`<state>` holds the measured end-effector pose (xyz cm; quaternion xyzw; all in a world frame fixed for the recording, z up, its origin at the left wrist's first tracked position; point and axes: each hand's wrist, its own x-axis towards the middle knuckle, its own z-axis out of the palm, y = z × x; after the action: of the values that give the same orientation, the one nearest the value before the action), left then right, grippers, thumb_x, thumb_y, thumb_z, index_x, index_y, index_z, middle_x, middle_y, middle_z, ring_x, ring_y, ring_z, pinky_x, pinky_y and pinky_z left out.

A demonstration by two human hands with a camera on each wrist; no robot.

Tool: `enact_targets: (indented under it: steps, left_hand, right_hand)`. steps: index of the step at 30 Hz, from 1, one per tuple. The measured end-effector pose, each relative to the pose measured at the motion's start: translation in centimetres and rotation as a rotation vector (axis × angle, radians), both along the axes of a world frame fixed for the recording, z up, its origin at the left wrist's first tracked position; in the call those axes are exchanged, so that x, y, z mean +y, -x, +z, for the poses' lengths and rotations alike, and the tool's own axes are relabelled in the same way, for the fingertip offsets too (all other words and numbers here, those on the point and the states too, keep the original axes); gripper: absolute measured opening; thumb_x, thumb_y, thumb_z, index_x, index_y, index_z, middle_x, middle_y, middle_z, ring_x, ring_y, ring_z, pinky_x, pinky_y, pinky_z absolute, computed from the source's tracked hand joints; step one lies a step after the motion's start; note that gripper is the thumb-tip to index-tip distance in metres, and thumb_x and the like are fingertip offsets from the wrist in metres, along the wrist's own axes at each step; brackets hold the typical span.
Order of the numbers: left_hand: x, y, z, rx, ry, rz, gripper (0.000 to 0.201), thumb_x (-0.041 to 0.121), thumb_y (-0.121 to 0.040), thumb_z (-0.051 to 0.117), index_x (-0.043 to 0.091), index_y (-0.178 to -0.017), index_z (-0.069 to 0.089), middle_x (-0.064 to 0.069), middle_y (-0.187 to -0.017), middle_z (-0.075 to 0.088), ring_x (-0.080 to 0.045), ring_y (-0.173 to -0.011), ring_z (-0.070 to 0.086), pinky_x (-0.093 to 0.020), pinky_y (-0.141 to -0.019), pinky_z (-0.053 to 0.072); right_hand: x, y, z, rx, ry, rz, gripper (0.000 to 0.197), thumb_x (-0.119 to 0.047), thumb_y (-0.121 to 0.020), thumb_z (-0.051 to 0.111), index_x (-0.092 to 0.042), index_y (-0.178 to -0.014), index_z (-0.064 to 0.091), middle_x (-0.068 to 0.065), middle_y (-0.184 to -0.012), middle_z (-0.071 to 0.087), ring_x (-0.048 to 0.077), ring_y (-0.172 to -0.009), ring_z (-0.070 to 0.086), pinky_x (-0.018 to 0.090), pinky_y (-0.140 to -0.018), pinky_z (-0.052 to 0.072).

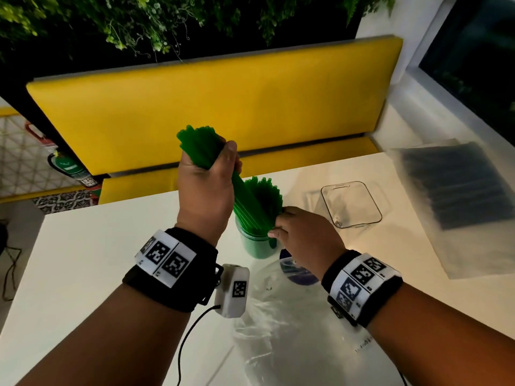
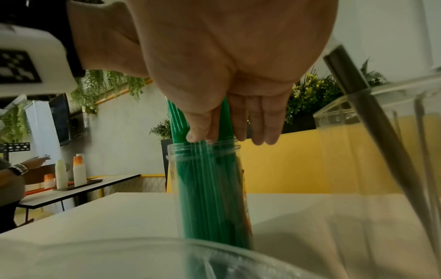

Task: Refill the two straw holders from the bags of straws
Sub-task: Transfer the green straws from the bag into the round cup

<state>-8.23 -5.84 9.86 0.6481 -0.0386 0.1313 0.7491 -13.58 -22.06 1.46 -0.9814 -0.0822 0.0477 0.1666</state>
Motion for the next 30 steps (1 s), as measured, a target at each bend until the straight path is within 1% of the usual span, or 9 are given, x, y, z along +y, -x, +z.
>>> enact_targets:
  steps: [2, 6, 11, 15, 20, 24, 27, 28, 30]
  left_hand:
    - [0.0, -0.2, -0.4, -0.024, -0.013, -0.001, 0.008, 0.005, -0.097, 0.058, 0.001, -0.092, 0.053, -0.015, -0.073, 0.055, -0.028, -0.066, 0.055, -0.034, -0.059, 0.047]
    - [0.0, -0.2, -0.7, -0.082, -0.119, -0.033, 0.015, 0.010, -0.094, 0.060, 0.019, -0.083, 0.058, -0.012, -0.070, 0.058, -0.034, -0.066, 0.057, -0.037, -0.062, 0.048]
    - [0.1, -0.2, -0.9, -0.124, -0.166, -0.103, 0.012, 0.009, -0.095, 0.059, 0.016, -0.085, 0.058, -0.017, -0.071, 0.059, -0.042, -0.068, 0.058, -0.038, -0.063, 0.049]
    - [-0.5, 0.1, -1.4, -0.125, -0.145, -0.131, 0.010, 0.003, -0.096, 0.058, 0.008, -0.087, 0.058, -0.021, -0.072, 0.059, -0.034, -0.066, 0.058, -0.033, -0.064, 0.049]
    - [-0.3, 0.0, -1.7, -0.076, -0.054, -0.013, 0.018, 0.002, -0.097, 0.056, 0.016, -0.086, 0.055, -0.028, -0.072, 0.057, -0.028, -0.064, 0.057, -0.036, -0.061, 0.048]
    - [-0.5, 0.5, -1.6, -0.108, -0.063, 0.006, 0.021, 0.001, -0.096, 0.057, 0.019, -0.084, 0.056, -0.033, -0.075, 0.056, -0.025, -0.066, 0.057, -0.031, -0.063, 0.049]
    - [-0.7, 0.8, -2.9, -0.068, -0.147, -0.001, 0.007, 0.010, -0.093, 0.063, 0.004, -0.090, 0.060, -0.021, -0.078, 0.062, -0.024, -0.073, 0.063, -0.035, -0.070, 0.054]
    - [-0.7, 0.8, -3.9, -0.024, -0.210, -0.008, 0.014, 0.016, -0.092, 0.065, 0.002, -0.093, 0.062, -0.014, -0.081, 0.066, -0.021, -0.077, 0.065, -0.039, -0.074, 0.056]
    - [-0.7, 1.1, -6.1, 0.037, -0.416, -0.026, 0.024, 0.033, -0.088, 0.067, 0.011, -0.099, 0.067, 0.006, -0.092, 0.068, -0.004, -0.095, 0.062, -0.050, -0.092, 0.051]
  right_hand:
    - [-0.1, -0.1, 0.0, -0.005, -0.022, -0.015, 0.027, -0.044, -0.094, 0.051, -0.021, -0.088, 0.064, -0.006, -0.091, 0.059, 0.017, -0.074, 0.057, 0.028, -0.061, 0.040]
    - [0.0, 0.0, 0.0, -0.009, -0.039, -0.040, 0.028, -0.047, -0.092, 0.054, -0.023, -0.088, 0.066, -0.007, -0.089, 0.064, 0.017, -0.079, 0.061, 0.029, -0.063, 0.045]
    - [-0.5, -0.2, 1.9, 0.088, 0.034, 0.004, 0.042, -0.062, -0.082, 0.058, -0.029, -0.107, 0.068, -0.007, -0.099, 0.071, 0.018, -0.089, 0.065, 0.030, -0.073, 0.049]
    - [-0.8, -0.7, 2.5, 0.062, 0.140, 0.050, 0.040, -0.060, -0.088, 0.050, -0.026, -0.094, 0.071, -0.003, -0.086, 0.069, 0.021, -0.087, 0.061, 0.031, -0.068, 0.044]
    - [0.2, -1.3, 1.9, 0.003, 0.214, 0.008, 0.041, -0.057, -0.091, 0.047, -0.025, -0.090, 0.072, -0.002, -0.089, 0.067, 0.022, -0.091, 0.054, 0.033, -0.069, 0.039]
    - [0.8, -1.9, 1.8, 0.028, 0.246, -0.029, 0.042, -0.060, -0.089, 0.050, -0.024, -0.088, 0.071, -0.001, -0.093, 0.066, 0.023, -0.095, 0.053, 0.034, -0.071, 0.035]
    - [0.6, -2.0, 1.8, 0.047, 0.257, -0.029, 0.044, -0.062, -0.087, 0.051, -0.022, -0.090, 0.071, -0.001, -0.093, 0.066, 0.023, -0.095, 0.054, 0.035, -0.072, 0.037]
    - [0.6, -1.9, 1.9, 0.042, 0.257, -0.027, 0.044, -0.062, -0.086, 0.052, -0.021, -0.089, 0.071, 0.000, -0.092, 0.066, 0.024, -0.094, 0.054, 0.034, -0.071, 0.037]
    - [0.6, -1.5, 1.9, 0.000, 0.243, -0.025, 0.040, -0.059, -0.085, 0.056, -0.021, -0.085, 0.070, 0.000, -0.089, 0.067, 0.025, -0.090, 0.056, 0.033, -0.068, 0.037]
